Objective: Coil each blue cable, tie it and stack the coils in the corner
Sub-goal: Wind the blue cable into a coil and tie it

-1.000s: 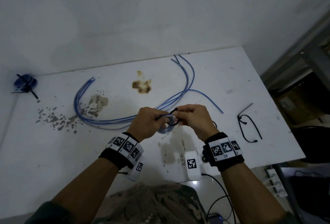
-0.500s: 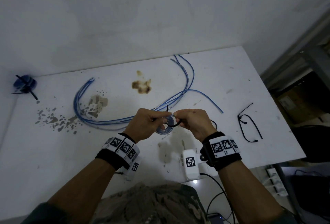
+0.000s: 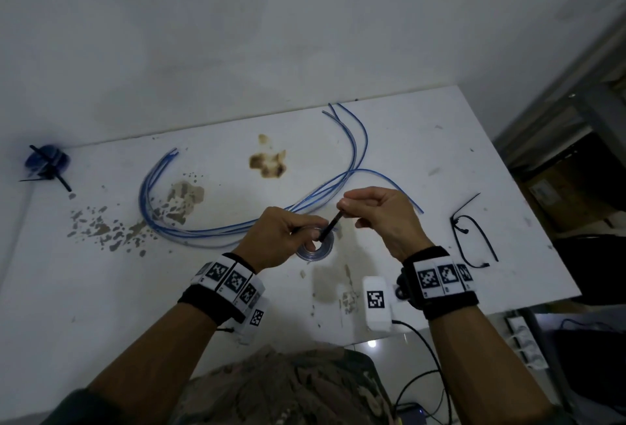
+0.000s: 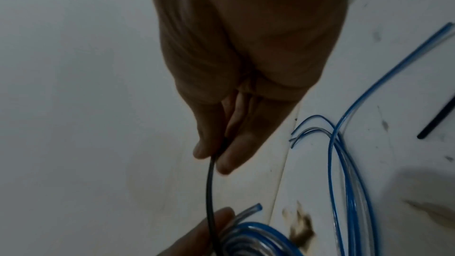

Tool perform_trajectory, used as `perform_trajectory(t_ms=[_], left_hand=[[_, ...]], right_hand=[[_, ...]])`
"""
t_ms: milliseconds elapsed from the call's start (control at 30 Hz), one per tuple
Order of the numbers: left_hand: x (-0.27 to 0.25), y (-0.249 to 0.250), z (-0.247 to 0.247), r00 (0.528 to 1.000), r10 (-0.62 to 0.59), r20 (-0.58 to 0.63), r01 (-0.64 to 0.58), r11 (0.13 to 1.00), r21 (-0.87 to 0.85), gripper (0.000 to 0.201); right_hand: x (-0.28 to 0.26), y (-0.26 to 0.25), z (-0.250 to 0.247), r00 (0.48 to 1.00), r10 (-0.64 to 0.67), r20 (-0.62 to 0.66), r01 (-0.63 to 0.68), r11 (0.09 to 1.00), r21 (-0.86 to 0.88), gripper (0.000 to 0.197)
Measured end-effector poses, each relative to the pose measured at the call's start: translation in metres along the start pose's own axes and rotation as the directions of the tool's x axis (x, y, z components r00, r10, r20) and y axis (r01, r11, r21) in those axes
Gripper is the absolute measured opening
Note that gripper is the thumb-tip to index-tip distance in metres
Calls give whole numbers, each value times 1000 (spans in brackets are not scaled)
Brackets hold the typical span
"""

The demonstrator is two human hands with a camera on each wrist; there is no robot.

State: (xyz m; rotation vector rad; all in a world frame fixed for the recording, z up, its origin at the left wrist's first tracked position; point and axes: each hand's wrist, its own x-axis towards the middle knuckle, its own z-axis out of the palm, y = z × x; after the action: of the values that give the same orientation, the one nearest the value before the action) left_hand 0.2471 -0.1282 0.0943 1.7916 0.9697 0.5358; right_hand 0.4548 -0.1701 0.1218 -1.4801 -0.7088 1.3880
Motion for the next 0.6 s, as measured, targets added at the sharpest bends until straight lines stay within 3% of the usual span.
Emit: perform_trajectory(t_ms=[100,233,367,500,600], left_hand=[[0,0,3,1000,3,-26,-4,1000,-30,27],[1,-9,0,984,-51,-172,35,995,-95,24],[3,-12,-2,958,-129,-256,86,981,-175,25],[2,-14,-1,950,-149,-273,100,978,-185,27],[-1,-15,1,945,-159,-286,94,969,-228,28]], right_hand=[[-2,2,3,998,-29,54,29,1000,-3,12],[-19,13,10,961,-263,85,271,956,-112,14],[-30,41,28,840,-492,228,541,734,-411,11],[-30,55,41,813,-573,99,562,730,-388,14],[-29,54,48,888,-458,-47,421,849,-320,16]])
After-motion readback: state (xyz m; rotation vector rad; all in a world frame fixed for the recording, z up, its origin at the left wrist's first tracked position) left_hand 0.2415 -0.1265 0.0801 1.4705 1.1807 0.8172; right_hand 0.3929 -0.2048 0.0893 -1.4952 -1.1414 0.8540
